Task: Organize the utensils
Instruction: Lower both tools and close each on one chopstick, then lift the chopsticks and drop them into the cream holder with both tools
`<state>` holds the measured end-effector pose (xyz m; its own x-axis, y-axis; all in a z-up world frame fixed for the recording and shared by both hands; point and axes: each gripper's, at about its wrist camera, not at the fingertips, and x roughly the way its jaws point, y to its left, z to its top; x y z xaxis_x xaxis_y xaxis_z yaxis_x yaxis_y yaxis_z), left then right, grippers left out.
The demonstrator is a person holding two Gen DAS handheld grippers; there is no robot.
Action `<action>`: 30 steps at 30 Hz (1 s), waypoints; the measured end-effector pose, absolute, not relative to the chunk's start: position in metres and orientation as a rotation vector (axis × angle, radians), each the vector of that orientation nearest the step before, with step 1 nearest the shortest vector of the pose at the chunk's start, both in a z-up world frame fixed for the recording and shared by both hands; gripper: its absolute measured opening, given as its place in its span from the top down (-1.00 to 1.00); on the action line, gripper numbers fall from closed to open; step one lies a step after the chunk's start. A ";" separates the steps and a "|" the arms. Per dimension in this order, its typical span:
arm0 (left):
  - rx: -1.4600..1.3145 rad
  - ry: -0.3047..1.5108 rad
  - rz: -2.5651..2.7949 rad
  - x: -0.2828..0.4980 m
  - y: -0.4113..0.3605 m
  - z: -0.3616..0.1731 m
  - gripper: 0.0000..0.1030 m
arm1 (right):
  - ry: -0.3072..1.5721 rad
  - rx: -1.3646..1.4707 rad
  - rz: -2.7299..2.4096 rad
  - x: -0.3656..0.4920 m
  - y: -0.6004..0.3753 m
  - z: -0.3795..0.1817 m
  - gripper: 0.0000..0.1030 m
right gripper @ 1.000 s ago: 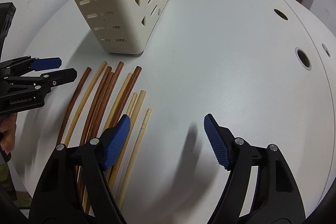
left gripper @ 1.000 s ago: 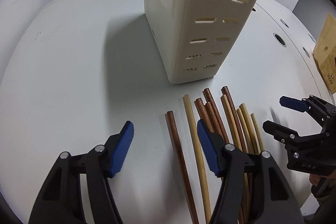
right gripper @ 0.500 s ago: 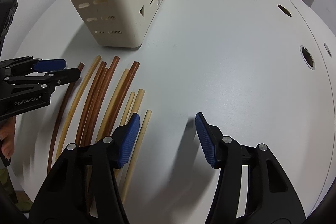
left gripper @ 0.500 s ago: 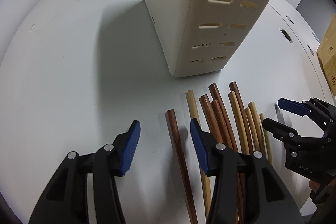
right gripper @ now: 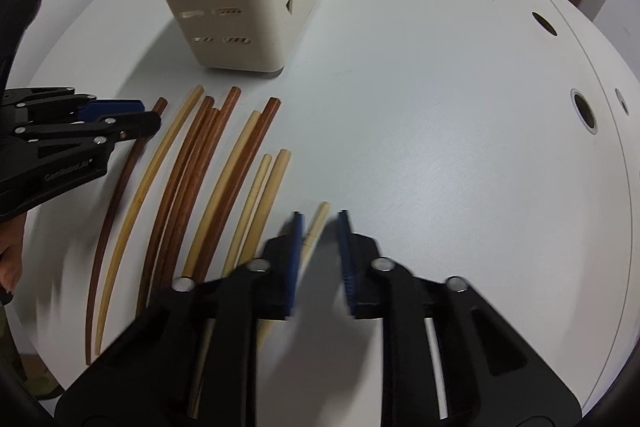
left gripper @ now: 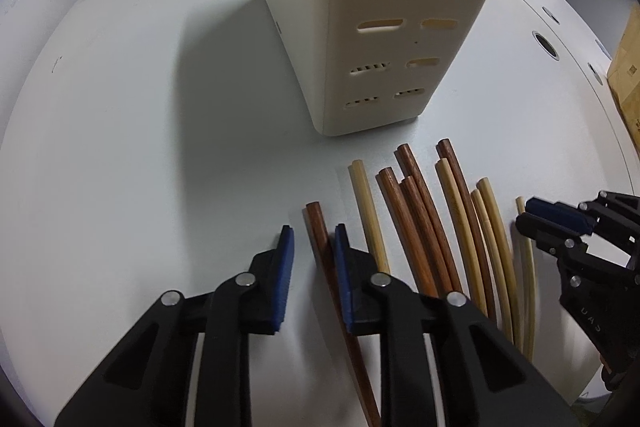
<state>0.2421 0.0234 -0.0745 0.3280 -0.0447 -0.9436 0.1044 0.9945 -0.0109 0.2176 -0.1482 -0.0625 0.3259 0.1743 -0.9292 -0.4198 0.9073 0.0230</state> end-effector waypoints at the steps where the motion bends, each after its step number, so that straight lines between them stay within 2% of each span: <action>1: 0.054 1.238 -0.096 0.243 0.021 -0.075 0.80 | 1.180 -0.232 0.399 0.216 -0.147 -0.063 0.88; 10: 0.052 1.218 -0.102 0.247 0.021 -0.066 0.87 | 1.145 -0.166 0.415 0.212 -0.149 -0.055 0.91; 21: 0.000 0.960 -0.144 0.223 0.009 0.018 0.87 | 0.909 -0.092 0.457 0.195 -0.155 0.015 0.92; 30: -0.033 0.799 -0.142 0.196 0.015 0.062 0.87 | 0.742 -0.071 0.478 0.211 -0.162 0.062 0.92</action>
<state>0.1964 0.0153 0.0619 0.6887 -0.1393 -0.7116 0.1143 0.9900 -0.0832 0.2113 -0.1616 0.0622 0.6351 0.3930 -0.6649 -0.4425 0.8908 0.1039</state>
